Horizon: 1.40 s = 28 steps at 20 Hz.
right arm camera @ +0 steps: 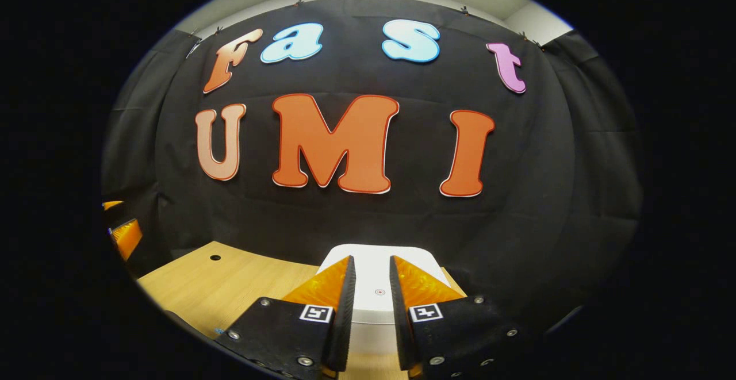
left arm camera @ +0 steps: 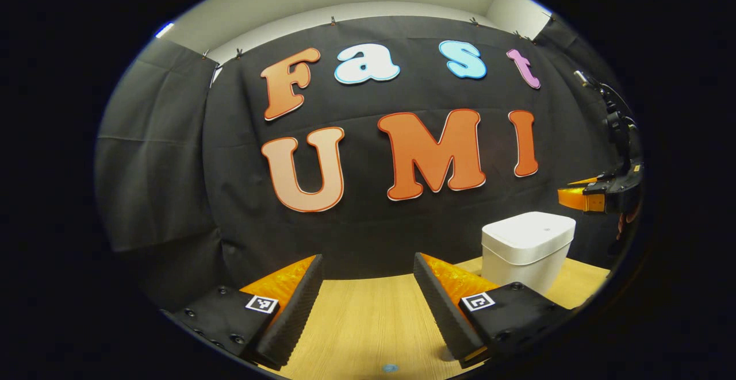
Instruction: Press the lid of the desktop garbage bin to open it, pick up the crumpled paper on the desktop and throw it into the bin, then pick up the pop can on the desktop and drop it into the bin, and finally close the garbage bin lid.
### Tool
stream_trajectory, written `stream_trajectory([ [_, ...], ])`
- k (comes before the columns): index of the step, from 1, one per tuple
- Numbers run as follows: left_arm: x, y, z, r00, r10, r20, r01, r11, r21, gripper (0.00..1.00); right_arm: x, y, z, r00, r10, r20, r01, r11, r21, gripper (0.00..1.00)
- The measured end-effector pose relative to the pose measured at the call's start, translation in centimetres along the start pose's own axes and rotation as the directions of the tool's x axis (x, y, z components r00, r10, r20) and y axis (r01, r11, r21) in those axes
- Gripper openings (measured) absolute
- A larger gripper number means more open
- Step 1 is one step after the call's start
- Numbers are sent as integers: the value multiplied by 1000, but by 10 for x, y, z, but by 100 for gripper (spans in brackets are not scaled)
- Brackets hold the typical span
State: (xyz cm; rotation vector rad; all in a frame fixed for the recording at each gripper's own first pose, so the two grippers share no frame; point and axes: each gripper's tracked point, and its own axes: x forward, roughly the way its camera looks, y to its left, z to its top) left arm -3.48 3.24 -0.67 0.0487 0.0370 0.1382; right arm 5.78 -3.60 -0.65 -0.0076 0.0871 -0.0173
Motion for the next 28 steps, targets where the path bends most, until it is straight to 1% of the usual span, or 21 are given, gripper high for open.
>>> stream_trajectory([
  [1,0,2,0,1000,8,-3,-8,1000,0,100,4,0,-5,1000,2,-20,-3,1000,-5,33],
  [3,-3,7,-4,1000,22,-9,-22,1000,4,100,12,-3,-11,999,-4,-49,4,1000,-5,23],
  [4,-4,9,-4,999,30,-11,-30,1000,6,100,15,-3,-14,998,-3,-61,3,1000,2,16],
  [6,-5,14,-5,999,46,-17,-45,999,9,100,22,-5,-18,997,-5,-77,6,1000,14,7],
  [8,-7,18,-7,998,60,-21,-59,998,12,100,28,-7,-20,996,7,-89,-5,1000,28,1],
  [10,-8,21,-7,997,72,-24,-72,997,15,100,35,-12,-24,994,-15,-104,18,1000,26,1],
  [11,-8,23,-8,997,78,-26,-78,997,16,98,38,-15,-28,993,-23,-115,26,999,23,1],
  [13,-9,25,-9,996,89,-29,-89,996,20,100,45,-15,-32,990,-24,-136,28,999,27,1],
  [17,-8,27,-14,994,103,-41,-102,995,22,100,58,-15,-44,985,-3,-172,7,1000,24,1],
  [18,-7,27,-15,993,105,-45,-104,994,24,98,61,-15,-47,983,-3,-182,6,1000,17,1],
  [20,-5,27,-16,993,107,-53,-106,994,26,100,67,-14,-53,979,2,-203,0,1000,10,1],
  [24,-3,25,-19,992,106,-62,-104,994,28,100,74,-18,-64,970,-11,-242,13,1000,9,1],
  [25,-3,25,-20,992,106,-62,-105,994,29,98,74,-18,-70,965,-11,-261,13,1000,8,1],
  [26,-2,25,-21,992,106,-63,-105,994,30,100,73,-20,-68,968,-12,-251,14,1000,7,1],
  [27,-1,26,-21,992,105,-65,-104,994,29,100,74,-18,-69,968,-13,-252,13,1000,-4,1],
  [28,0,25,-24,992,103,-70,-101,994,29,98,72,-17,-69,968,-17,-250,12,1000,-21,1],
])
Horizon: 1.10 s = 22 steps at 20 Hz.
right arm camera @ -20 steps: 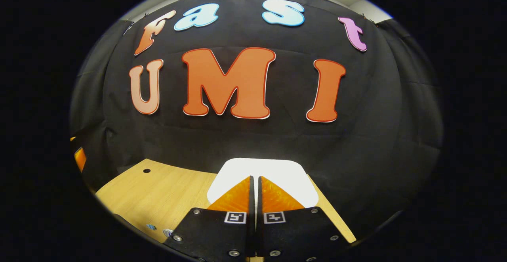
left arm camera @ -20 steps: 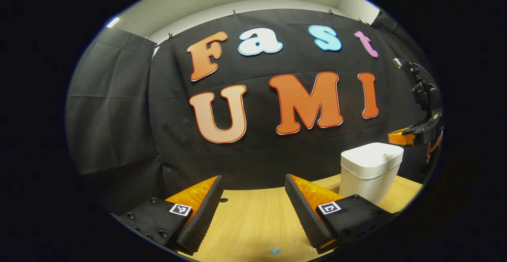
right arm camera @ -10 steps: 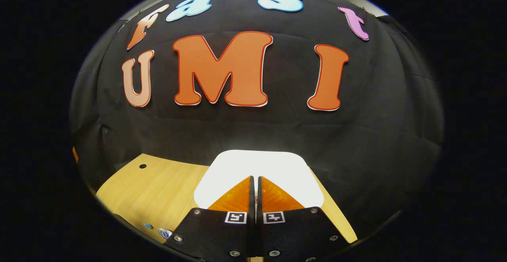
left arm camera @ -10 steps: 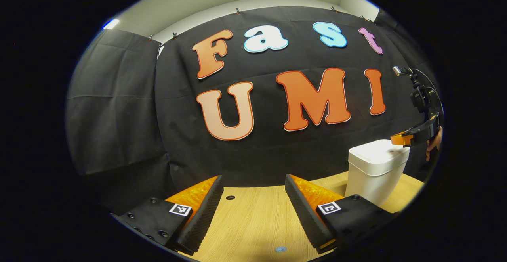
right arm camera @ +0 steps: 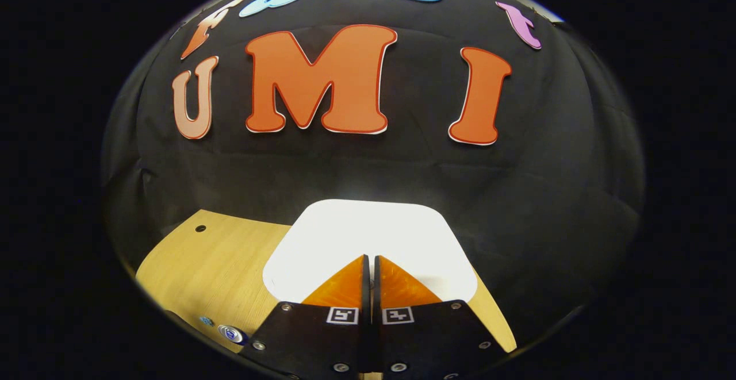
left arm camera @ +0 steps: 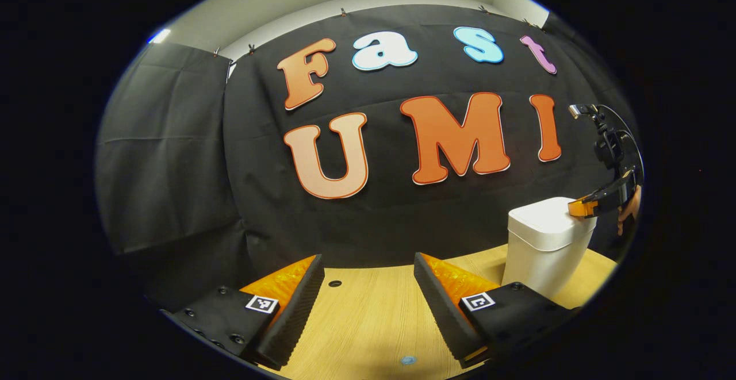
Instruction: Press the lid of the desktop garbage bin to open it, pick up the crumpled paper on the desktop and throw it into the bin, then pick up the pop can on the desktop and drop it into the bin, and finally close the garbage bin lid.
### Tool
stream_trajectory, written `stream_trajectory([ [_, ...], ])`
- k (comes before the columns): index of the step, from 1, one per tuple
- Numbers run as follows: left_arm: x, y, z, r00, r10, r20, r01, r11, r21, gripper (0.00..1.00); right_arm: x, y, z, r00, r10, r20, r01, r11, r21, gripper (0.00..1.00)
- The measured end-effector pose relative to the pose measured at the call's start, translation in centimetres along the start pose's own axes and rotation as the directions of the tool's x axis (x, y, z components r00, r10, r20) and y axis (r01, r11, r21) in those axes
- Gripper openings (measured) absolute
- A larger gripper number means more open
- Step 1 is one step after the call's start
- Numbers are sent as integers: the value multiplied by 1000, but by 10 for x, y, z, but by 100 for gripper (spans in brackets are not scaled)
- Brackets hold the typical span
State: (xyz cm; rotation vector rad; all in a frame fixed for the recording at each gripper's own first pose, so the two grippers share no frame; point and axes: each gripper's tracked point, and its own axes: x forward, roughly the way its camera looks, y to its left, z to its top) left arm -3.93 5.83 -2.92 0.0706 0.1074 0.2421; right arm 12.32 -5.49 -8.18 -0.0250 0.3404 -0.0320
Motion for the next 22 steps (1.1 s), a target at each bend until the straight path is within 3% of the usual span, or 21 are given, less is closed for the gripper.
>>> stream_trajectory([
  [2,0,-3,-2,1000,-9,-8,9,1000,-1,100,-1,0,-1,1000,-7,-6,7,1000,-14,1],
  [5,1,-7,-2,1000,-25,-10,25,1000,6,100,-4,5,-5,998,33,-44,-30,997,73,1],
  [8,1,-9,0,999,-38,-4,38,999,8,100,-5,6,-6,998,37,-53,-34,998,54,1],
  [14,-5,-3,-1,999,-42,-3,42,999,-4,100,-17,8,5,999,48,-19,-47,998,29,1],
  [22,-6,-9,-12,997,-72,-34,71,997,-24,100,-47,2,40,993,37,112,-36,999,-3,1],
])
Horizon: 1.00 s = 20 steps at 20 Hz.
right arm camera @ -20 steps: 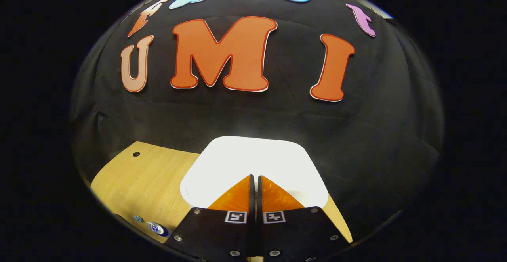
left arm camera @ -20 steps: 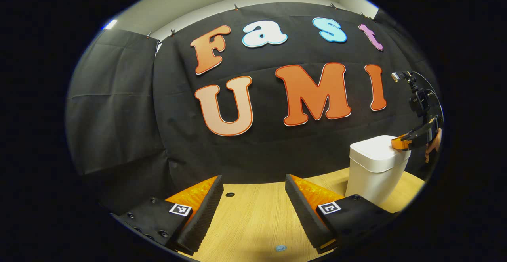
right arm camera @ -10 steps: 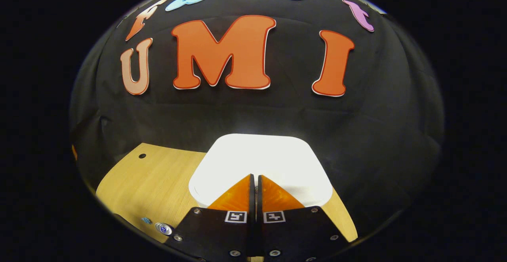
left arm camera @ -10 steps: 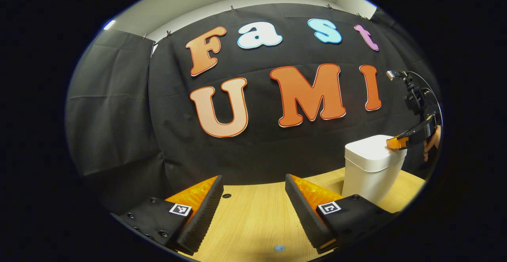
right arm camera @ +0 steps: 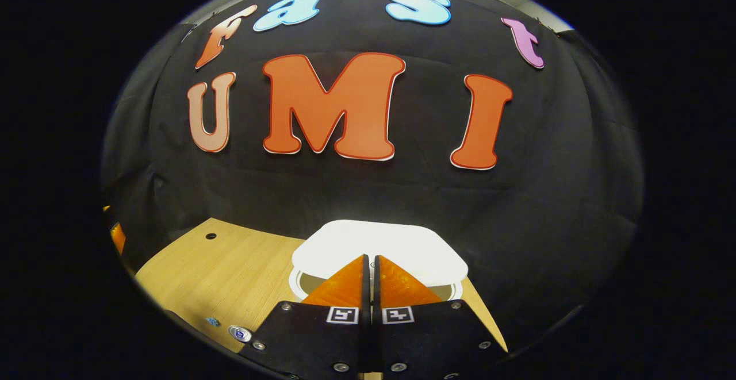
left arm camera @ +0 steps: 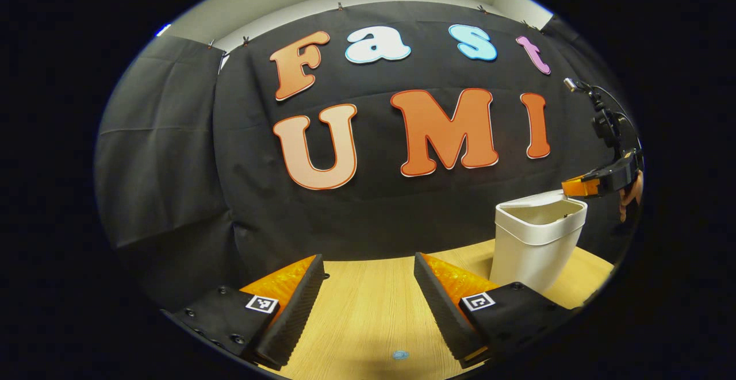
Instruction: Press the lid of the desktop garbage bin to open it, pick up the crumpled paper on the desktop and throw it into the bin, then pick up the pop can on the desktop and drop it into the bin, and finally close the garbage bin lid.
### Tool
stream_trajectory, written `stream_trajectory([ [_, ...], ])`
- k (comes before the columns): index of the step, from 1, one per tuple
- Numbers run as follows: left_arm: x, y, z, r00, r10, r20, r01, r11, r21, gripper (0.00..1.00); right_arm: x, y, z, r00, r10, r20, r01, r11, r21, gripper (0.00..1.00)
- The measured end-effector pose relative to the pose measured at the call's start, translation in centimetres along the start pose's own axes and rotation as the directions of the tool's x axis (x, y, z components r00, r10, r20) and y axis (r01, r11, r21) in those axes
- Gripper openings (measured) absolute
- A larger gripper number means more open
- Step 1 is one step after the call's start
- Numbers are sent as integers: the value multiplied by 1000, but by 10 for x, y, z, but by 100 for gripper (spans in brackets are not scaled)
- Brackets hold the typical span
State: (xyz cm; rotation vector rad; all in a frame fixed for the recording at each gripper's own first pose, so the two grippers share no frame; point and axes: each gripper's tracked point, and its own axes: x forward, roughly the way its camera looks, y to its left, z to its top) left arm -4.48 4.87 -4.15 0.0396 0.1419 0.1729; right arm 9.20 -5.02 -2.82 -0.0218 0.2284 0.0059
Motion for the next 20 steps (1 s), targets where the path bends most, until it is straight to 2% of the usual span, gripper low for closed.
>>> stream_trajectory([
  [8,4,-12,-27,996,-56,-72,53,998,-38,100,-22,2,-1,1000,-3,21,3,1000,5,1],
  [15,8,-35,-80,968,-144,-207,137,989,-47,100,-38,3,-26,1000,-18,-2,18,1000,0,2],
  [17,8,-39,-96,962,-158,-222,152,987,-47,100,-43,4,-35,999,-35,-14,35,999,-1,8],
  [19,6,-41,-120,947,-171,-272,165,985,-43,100,-47,10,-38,1000,-22,-11,22,1000,3,18],
  [20,7,-42,-129,939,-180,-293,173,984,-48,100,-49,14,-39,1000,-17,-5,17,1000,-2,31],
])
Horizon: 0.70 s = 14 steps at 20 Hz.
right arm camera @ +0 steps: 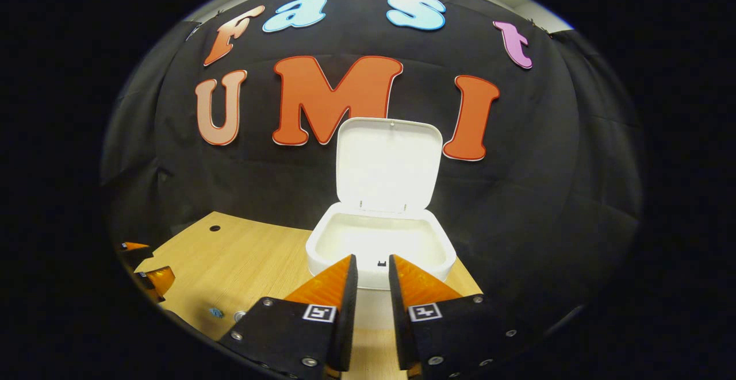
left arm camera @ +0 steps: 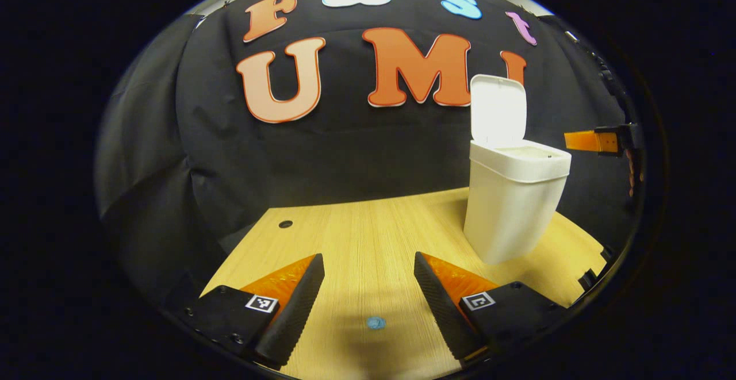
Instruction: Press the lid of the desktop garbage bin to open it, pick up the crumpled paper on the desktop and throw it into the bin, then pick up the pop can on the desktop and drop it into the bin, and finally close the garbage bin lid.
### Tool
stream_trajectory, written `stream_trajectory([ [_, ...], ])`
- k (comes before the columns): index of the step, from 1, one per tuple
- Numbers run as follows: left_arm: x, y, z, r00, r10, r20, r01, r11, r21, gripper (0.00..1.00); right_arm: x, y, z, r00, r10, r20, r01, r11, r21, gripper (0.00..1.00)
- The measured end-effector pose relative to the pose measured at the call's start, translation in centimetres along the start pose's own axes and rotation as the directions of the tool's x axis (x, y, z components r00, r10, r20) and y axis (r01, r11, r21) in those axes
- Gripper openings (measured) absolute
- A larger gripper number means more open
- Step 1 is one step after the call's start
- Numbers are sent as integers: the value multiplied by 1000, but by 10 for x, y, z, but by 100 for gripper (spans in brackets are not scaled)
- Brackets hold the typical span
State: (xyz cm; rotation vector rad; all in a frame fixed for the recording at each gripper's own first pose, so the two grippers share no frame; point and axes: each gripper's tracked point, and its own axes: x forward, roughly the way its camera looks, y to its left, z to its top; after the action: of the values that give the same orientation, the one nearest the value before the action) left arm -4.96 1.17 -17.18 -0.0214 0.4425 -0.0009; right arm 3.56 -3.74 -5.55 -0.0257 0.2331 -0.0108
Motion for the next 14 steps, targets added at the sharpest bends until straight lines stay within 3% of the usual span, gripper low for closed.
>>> stream_trajectory([
  [4,10,-2,-36,994,-37,-99,34,999,-28,98,-17,9,-5,1000,22,20,-22,1000,-20,61],
  [6,17,-3,-58,986,-55,-157,49,998,-36,100,-20,14,-11,1000,22,14,-22,1000,-20,70],
  [8,23,-5,-76,978,-66,-197,59,997,-38,99,-25,17,-19,1000,22,-1,-22,1000,-14,85],
  [14,39,-3,-128,948,-87,-306,78,996,-41,100,-36,27,-42,999,15,-45,-15,1000,5,97],
])
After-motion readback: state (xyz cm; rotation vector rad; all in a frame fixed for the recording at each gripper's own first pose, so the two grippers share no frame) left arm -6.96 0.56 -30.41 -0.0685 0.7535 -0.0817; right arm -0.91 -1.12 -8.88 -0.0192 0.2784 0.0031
